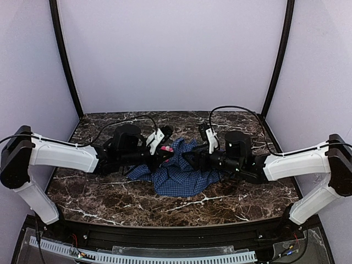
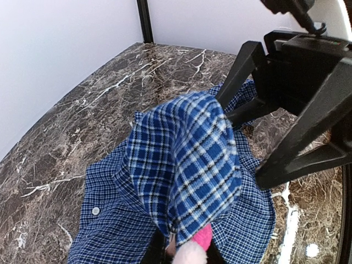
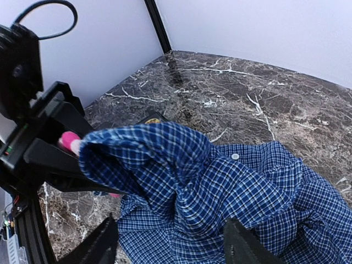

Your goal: Remove the brooch from the garment

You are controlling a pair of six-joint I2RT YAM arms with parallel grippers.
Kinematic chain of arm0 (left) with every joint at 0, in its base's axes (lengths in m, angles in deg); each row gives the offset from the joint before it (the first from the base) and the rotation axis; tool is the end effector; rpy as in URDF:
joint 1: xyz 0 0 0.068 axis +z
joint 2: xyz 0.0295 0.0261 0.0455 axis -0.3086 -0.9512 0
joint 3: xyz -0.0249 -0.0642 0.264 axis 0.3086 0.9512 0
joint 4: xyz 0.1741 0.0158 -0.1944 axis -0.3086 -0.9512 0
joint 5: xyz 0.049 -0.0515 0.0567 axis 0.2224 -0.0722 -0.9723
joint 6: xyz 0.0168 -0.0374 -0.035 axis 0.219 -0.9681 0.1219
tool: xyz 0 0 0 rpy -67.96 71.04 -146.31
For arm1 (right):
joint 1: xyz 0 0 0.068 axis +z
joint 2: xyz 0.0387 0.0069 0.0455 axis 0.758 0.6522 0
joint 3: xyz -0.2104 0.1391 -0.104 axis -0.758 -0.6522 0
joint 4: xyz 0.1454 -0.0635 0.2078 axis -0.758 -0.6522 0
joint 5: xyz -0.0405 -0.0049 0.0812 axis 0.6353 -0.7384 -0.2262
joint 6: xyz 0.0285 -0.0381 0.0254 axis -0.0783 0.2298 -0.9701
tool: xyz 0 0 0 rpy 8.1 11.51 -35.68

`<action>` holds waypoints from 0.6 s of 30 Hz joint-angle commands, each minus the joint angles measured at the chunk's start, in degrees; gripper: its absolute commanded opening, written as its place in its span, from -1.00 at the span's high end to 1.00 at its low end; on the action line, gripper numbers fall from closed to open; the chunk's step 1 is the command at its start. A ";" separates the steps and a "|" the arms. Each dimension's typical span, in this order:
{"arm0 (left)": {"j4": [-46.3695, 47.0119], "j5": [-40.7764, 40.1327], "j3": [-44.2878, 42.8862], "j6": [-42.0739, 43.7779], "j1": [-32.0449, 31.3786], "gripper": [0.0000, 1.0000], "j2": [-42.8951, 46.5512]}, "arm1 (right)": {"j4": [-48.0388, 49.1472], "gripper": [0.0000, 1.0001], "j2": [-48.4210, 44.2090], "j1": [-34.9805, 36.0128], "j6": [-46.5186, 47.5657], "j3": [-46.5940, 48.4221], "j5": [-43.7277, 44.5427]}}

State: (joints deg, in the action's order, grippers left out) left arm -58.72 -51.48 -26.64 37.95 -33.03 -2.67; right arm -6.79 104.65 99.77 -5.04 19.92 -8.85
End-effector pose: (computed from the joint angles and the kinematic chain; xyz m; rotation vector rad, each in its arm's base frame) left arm 0.2208 -0.2796 0.2255 1.0614 1.6805 -0.6052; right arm 0.1935 0.2381 0.2237 -0.5759 1.8332 0.8907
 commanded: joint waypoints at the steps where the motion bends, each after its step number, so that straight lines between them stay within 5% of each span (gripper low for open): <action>1: -1.96 1.88 -0.56 -0.55 0.29 0.98 3.41 | 1.94 -0.18 4.11 -0.29 2.42 1.85 1.88; 8: -2.48 3.68 -0.05 -0.90 0.61 0.98 4.34 | 1.72 0.12 9.27 -0.29 5.19 6.17 1.14; 13: -3.00 5.96 0.73 -1.59 1.94 0.98 5.25 | 0.03 0.96 9.65 -0.37 7.18 7.80 3.13; 18: -3.90 4.98 3.62 -2.12 4.51 0.98 7.32 | -3.72 1.00 3.79 -0.81 9.23 6.21 5.57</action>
State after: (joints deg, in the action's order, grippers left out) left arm -61.36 -46.75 -25.22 36.53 -30.32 0.98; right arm -8.38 113.16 99.64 1.67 26.26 -5.90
